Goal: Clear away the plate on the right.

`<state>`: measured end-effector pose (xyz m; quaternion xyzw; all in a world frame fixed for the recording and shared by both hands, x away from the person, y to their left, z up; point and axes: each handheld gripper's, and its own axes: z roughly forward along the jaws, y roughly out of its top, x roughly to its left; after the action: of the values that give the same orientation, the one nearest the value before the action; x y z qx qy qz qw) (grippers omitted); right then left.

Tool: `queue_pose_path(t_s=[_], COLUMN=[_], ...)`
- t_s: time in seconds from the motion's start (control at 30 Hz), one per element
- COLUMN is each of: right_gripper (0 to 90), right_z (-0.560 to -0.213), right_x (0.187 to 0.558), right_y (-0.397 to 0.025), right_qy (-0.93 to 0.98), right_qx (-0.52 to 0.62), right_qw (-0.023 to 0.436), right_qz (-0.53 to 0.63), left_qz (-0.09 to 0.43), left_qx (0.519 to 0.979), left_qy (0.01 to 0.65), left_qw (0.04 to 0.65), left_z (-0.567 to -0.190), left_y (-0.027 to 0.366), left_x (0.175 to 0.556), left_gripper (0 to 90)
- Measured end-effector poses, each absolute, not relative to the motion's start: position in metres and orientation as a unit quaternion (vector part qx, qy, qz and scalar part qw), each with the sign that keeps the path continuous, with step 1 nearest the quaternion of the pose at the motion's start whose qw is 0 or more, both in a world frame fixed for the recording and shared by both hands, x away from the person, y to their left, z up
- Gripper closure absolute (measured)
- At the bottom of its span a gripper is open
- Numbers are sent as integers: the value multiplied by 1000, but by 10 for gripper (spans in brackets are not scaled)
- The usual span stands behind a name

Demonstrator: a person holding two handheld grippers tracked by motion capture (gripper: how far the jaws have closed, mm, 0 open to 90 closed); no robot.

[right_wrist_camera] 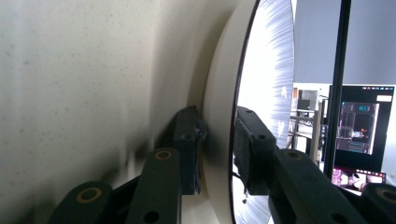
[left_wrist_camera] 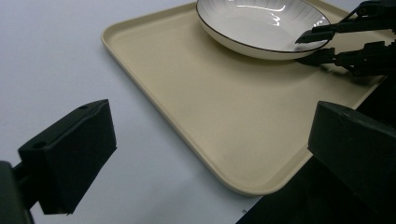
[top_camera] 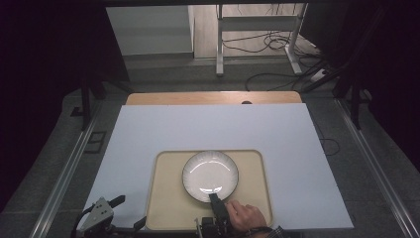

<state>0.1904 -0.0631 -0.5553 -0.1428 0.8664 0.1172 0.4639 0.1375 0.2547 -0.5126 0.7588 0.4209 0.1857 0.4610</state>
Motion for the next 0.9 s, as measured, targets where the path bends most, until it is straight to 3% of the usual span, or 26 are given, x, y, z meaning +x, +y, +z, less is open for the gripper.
queue_pose_path(t_s=[0.9], right_gripper=[643], right_z=[-538], right_x=[176], right_y=[-69], right_qy=[855], right_qx=[-133], right_qw=[484], right_qz=[133], left_qz=[187], left_qx=[758], left_qy=[420], left_qw=[462], left_z=[-512], left_y=[255], left_x=[137], left_gripper=[7])
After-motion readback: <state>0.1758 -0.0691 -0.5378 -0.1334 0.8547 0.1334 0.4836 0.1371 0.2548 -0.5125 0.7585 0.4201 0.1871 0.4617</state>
